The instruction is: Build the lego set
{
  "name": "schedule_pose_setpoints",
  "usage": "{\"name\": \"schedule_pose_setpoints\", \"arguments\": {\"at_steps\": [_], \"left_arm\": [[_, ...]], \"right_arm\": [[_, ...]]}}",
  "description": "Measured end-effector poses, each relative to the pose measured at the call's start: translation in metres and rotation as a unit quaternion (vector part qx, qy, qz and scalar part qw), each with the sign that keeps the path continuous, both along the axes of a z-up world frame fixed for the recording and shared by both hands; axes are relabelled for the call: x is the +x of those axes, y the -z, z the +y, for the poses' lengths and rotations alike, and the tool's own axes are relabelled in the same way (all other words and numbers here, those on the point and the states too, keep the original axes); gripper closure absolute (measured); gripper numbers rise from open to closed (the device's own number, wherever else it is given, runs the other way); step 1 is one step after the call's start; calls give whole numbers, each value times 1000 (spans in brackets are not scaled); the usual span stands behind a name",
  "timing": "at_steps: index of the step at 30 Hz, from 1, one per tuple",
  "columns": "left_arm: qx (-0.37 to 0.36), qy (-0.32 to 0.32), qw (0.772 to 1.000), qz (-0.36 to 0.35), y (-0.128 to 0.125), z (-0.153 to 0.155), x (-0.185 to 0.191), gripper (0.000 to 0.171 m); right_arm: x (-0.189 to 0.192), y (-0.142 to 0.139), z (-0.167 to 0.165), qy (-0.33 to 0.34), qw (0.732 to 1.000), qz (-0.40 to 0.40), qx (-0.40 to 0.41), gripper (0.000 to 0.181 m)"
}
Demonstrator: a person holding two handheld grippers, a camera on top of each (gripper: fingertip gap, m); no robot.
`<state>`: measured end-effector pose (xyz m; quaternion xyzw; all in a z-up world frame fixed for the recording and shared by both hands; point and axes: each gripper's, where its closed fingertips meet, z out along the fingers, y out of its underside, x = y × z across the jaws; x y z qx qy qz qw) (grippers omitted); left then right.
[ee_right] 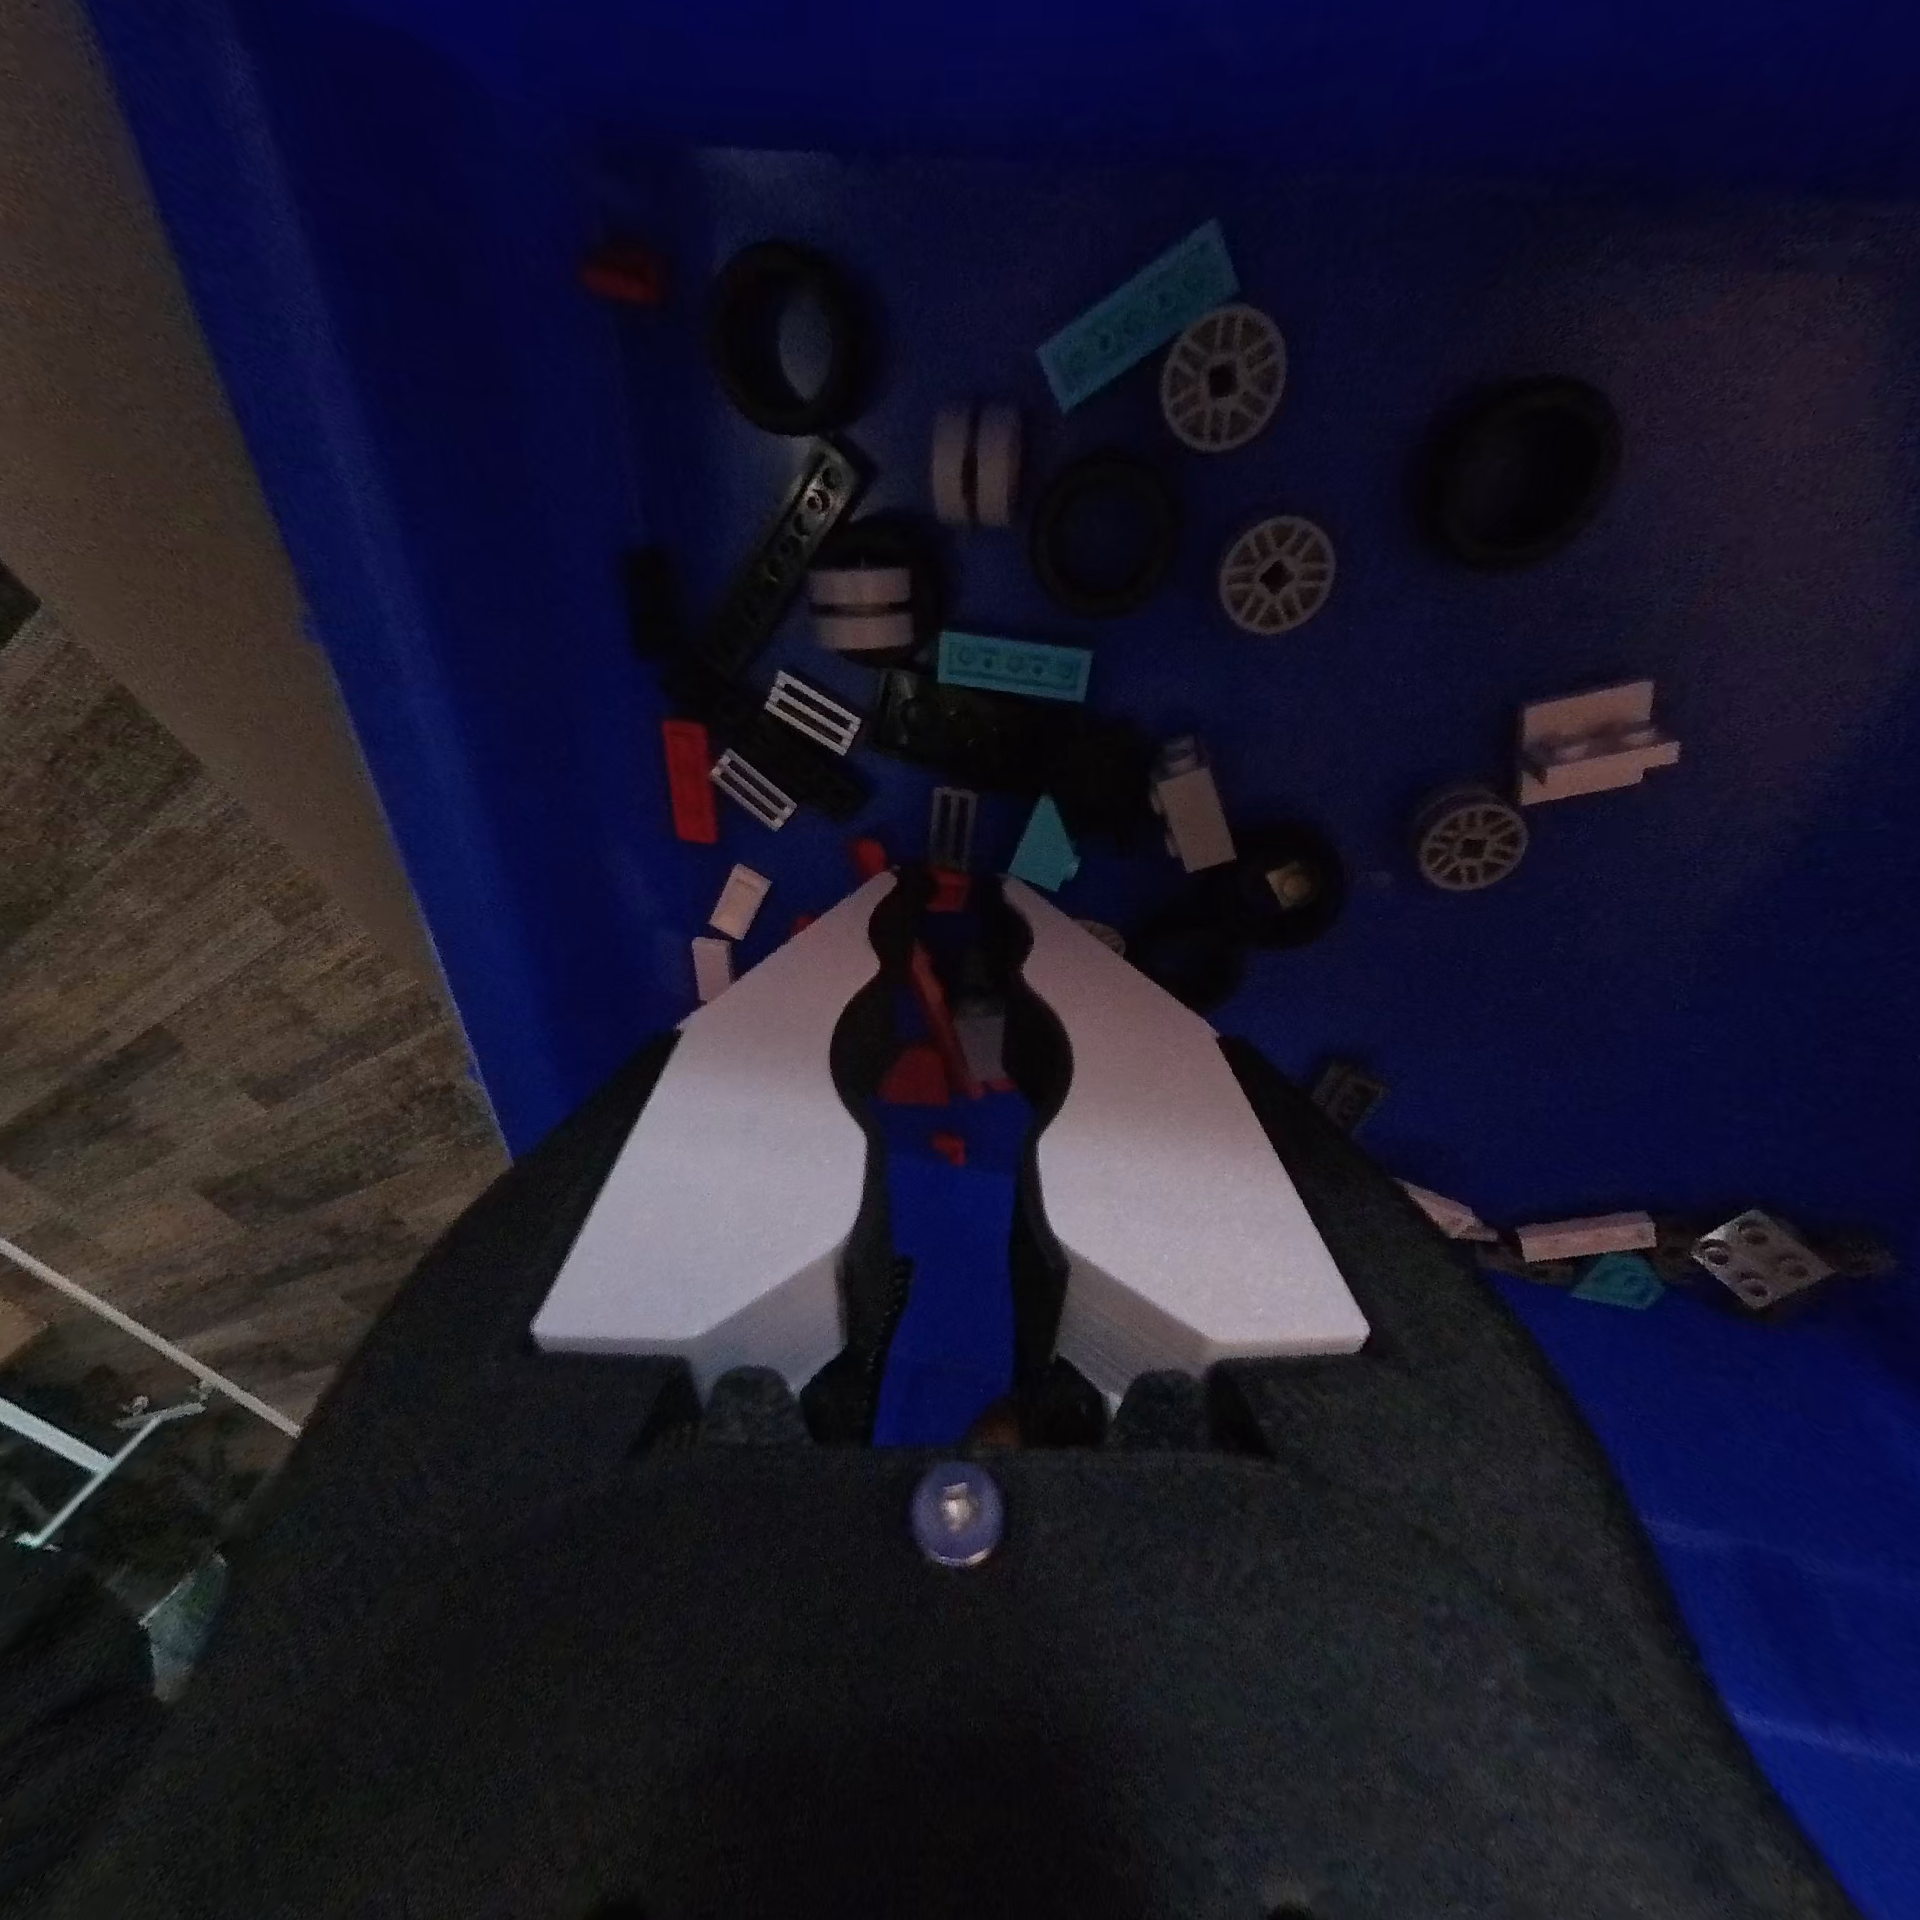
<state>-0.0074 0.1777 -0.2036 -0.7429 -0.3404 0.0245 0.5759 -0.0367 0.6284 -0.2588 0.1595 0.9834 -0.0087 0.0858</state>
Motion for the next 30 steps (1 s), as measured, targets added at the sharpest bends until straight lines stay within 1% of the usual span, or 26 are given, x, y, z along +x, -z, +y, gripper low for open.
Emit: {"name": "schedule_pose_setpoints", "arguments": {"at_steps": [2, 12, 13, 14, 20, 24, 30], "left_arm": [[0, 0, 1000, 1, 0, 0, 0, 154], [9, 1, 1000, 11, -5, -1, 1, 154], [11, 1, 1000, 14, -6, -1, 2, 154], [12, 1, 1000, 16, -6, -1, 2, 154], [22, 6, 999, 33, -12, -5, 10, 154], [45, 2, 998, 43, -19, -12, 13, 154], [33, 4, 998, 51, -18, -19, 24, 154]], "right_arm": [[1, 1, 0, 0, 1000, 1, 4, 165], [-1, 1, -2, -5, 998, 56, 28, 169], [-1, -1, -4, 0, 998, 60, 24, 177], [-2, -4, -5, 5, 998, 67, 19, 180], [-2, -25, -2, 36, 994, 104, 23, 180], [0, -25, -3, 50, 993, 105, 14, 180], [3, -34, -19, 59, 991, 121, -22, 180]]}}
